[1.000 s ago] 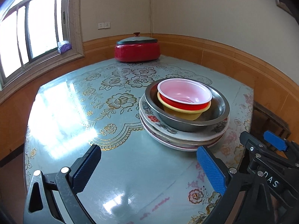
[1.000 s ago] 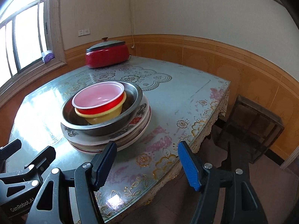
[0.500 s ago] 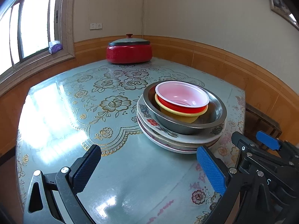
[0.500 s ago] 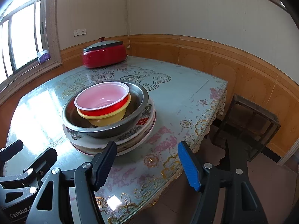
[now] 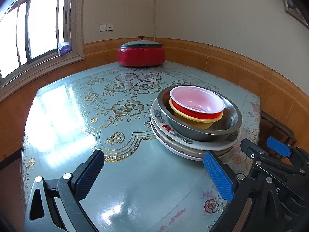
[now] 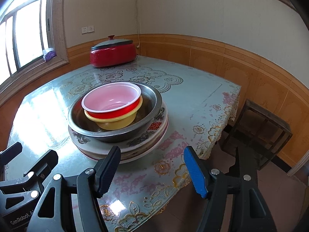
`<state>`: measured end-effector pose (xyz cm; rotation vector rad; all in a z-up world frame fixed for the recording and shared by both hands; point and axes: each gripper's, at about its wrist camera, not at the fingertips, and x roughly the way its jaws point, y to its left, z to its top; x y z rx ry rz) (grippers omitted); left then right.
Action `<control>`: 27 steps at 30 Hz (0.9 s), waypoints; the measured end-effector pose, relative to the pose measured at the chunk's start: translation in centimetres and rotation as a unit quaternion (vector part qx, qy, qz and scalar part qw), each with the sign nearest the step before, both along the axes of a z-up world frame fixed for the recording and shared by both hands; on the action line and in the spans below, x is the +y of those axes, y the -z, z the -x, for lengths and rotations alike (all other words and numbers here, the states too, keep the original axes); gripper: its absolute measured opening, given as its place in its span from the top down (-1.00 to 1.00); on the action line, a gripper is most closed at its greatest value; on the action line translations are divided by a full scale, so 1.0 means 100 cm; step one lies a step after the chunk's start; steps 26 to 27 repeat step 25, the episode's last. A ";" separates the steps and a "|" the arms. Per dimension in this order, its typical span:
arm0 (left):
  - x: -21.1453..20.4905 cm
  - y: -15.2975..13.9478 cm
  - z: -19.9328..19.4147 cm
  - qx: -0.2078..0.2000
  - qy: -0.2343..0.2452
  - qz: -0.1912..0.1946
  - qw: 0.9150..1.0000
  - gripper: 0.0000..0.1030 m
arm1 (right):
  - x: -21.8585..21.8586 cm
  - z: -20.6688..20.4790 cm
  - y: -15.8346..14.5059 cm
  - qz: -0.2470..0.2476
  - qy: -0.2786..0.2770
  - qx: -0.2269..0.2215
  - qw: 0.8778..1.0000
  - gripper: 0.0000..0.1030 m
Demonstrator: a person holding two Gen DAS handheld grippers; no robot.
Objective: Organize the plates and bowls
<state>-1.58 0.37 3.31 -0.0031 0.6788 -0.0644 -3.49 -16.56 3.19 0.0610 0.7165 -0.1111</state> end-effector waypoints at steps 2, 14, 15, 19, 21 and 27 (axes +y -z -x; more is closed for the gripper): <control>-0.001 0.001 0.000 0.001 0.000 -0.003 1.000 -0.99 | 0.000 0.000 0.000 -0.001 -0.001 -0.001 1.000 -0.33; -0.005 0.001 0.002 -0.002 -0.011 -0.019 1.000 -0.99 | -0.003 0.001 0.002 -0.007 -0.003 0.003 1.000 -0.33; -0.005 0.001 0.002 -0.004 -0.013 -0.020 1.000 -0.99 | -0.003 0.001 0.002 -0.008 -0.004 0.003 1.000 -0.33; -0.004 0.002 0.002 -0.004 -0.014 -0.015 1.000 -0.99 | -0.004 0.001 0.003 -0.008 -0.004 0.005 1.000 -0.33; -0.005 0.003 0.001 -0.003 -0.014 -0.016 1.000 -0.98 | -0.006 0.000 0.003 -0.010 -0.003 0.005 1.000 -0.33; -0.003 0.005 -0.001 0.003 -0.017 -0.012 1.000 -0.98 | -0.008 -0.002 0.003 -0.012 -0.003 0.004 1.000 -0.33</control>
